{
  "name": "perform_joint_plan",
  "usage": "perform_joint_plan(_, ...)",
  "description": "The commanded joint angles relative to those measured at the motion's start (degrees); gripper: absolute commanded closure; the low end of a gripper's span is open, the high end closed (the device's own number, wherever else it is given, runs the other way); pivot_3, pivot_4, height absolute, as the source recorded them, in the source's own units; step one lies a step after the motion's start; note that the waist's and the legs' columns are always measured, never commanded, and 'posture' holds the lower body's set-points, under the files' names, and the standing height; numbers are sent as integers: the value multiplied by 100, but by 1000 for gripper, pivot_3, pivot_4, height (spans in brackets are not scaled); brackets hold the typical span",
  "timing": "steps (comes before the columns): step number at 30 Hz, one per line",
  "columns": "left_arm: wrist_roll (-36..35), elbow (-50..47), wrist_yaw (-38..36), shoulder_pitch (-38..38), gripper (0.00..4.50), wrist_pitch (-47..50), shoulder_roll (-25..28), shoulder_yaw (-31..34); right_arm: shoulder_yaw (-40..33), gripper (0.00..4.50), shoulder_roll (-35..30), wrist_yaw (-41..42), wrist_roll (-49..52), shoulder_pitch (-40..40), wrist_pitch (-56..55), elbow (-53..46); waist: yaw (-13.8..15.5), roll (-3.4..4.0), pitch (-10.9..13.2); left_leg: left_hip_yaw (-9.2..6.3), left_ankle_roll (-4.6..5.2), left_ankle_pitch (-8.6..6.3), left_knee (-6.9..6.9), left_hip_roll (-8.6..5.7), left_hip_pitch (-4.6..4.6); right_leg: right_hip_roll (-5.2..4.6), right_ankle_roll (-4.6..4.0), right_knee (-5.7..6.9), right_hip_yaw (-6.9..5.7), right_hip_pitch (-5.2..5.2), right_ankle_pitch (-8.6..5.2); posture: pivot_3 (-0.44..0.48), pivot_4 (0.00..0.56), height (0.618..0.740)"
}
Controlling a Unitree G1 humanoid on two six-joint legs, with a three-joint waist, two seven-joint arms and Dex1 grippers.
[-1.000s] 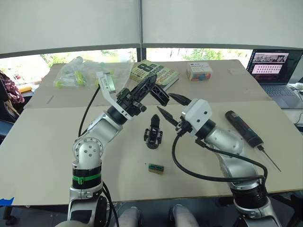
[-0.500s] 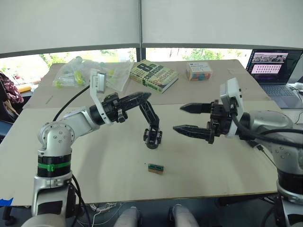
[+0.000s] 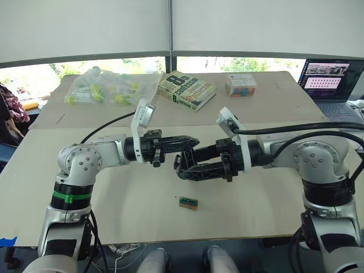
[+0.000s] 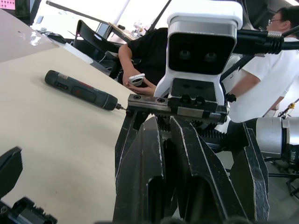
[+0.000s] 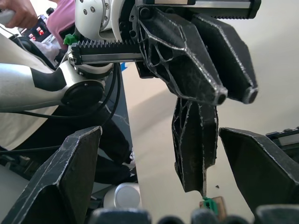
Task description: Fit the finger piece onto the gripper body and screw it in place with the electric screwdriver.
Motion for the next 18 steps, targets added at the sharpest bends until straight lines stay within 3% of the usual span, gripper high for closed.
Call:
perform_joint_plan(1,-20,-199,-3,-2,4500,38,-36,80,-167,46,-6,-128,216,-138,181,-144,1,0,0,1,1,0,0,-1,0,-1,1,0,1,0,0,0,150,740)
perform_joint_plan(4,0,-256,21,27,4500,44,-70,58,-236,46,121,-296,323,-133,277,-160,-9,0,0,1,1,0,0,0,0,0,1,1,1,-1,1,0,150,740)
perform_joint_plan(5,7,-274,30,37,4500,47,-77,52,-257,280,149,-341,356,-128,298,-162,-14,0,0,1,1,0,0,1,0,1,1,2,1,-1,1,0,150,740)
perform_joint_plan(16,7,-445,6,134,4500,150,-45,2,-397,3983,357,-671,644,-105,480,-126,-49,0,0,2,1,0,0,1,0,1,1,3,2,-2,1,0,150,740)
perform_joint_plan(18,33,-474,-22,156,4500,155,-25,-6,-400,4061,373,-703,654,-107,476,-113,-48,0,0,3,1,-1,0,1,1,2,1,3,2,-2,1,0,150,740)
